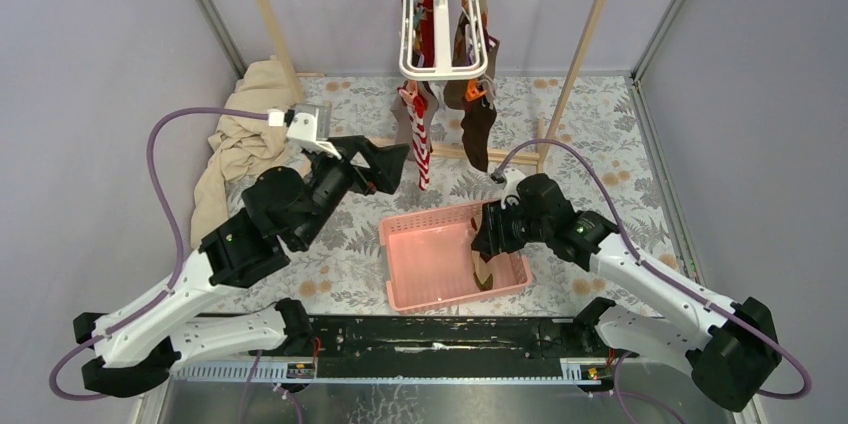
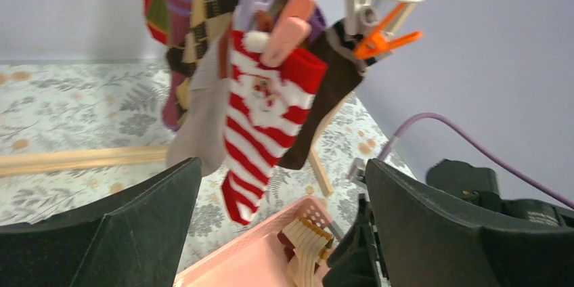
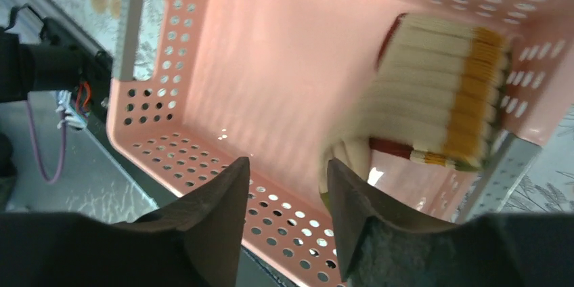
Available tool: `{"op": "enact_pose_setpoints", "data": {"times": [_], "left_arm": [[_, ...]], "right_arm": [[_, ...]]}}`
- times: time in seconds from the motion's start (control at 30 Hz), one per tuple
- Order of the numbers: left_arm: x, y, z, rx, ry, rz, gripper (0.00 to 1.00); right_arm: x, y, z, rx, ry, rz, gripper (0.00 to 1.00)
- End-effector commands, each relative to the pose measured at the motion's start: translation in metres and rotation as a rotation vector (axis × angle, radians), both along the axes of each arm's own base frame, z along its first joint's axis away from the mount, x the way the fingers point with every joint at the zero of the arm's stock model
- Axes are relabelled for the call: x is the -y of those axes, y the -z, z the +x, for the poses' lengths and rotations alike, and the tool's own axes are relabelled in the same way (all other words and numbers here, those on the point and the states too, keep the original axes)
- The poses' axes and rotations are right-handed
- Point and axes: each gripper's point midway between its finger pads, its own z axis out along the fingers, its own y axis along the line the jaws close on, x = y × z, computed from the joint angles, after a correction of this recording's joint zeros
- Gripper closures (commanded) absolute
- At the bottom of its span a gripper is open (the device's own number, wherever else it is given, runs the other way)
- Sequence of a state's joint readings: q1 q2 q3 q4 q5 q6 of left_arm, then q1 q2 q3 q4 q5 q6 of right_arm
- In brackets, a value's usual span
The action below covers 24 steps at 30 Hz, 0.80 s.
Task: Remove the socks clipped to the hanger
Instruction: Place the sock in the bin.
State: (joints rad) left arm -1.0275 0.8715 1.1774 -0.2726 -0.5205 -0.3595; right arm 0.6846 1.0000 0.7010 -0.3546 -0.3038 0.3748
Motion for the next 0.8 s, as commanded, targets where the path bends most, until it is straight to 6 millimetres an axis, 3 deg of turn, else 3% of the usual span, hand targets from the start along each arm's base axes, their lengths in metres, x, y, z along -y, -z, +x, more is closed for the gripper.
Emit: {"op": "enact_pose_setpoints", "data": {"times": [0.0, 0.13, 0.27, 0.53, 0.77], "left_arm": [[-0.037, 0.010, 0.006, -0.038, -0.171, -0.025, 0.01], [-0.058, 0.024, 0.006, -0.078, -0.262, -0.019, 0.01], [-0.069, 0.033, 0.003, -0.093, -0.287, -0.034, 0.01], [-0.065, 0.042, 0.001, -0.117, -0.271, -0.021, 0.01], [-0.062, 0.055, 0.002, -0.143, -0.264, 0.004, 0.01]], "right_arm": [[-0.003, -0.015, 0.024, 0.120, 0.075, 0.023, 0.44], [-0.003, -0.036, 0.033, 0.186, 0.082, 0.031, 0.42], [-0.010, -0.073, 0.041, 0.272, 0.073, 0.100, 0.42], [-0.038, -0.143, 0.062, 0.488, 0.050, 0.323, 0.53], [-0.061, -0.195, 0.074, 0.624, 0.026, 0.482, 0.55]]}}
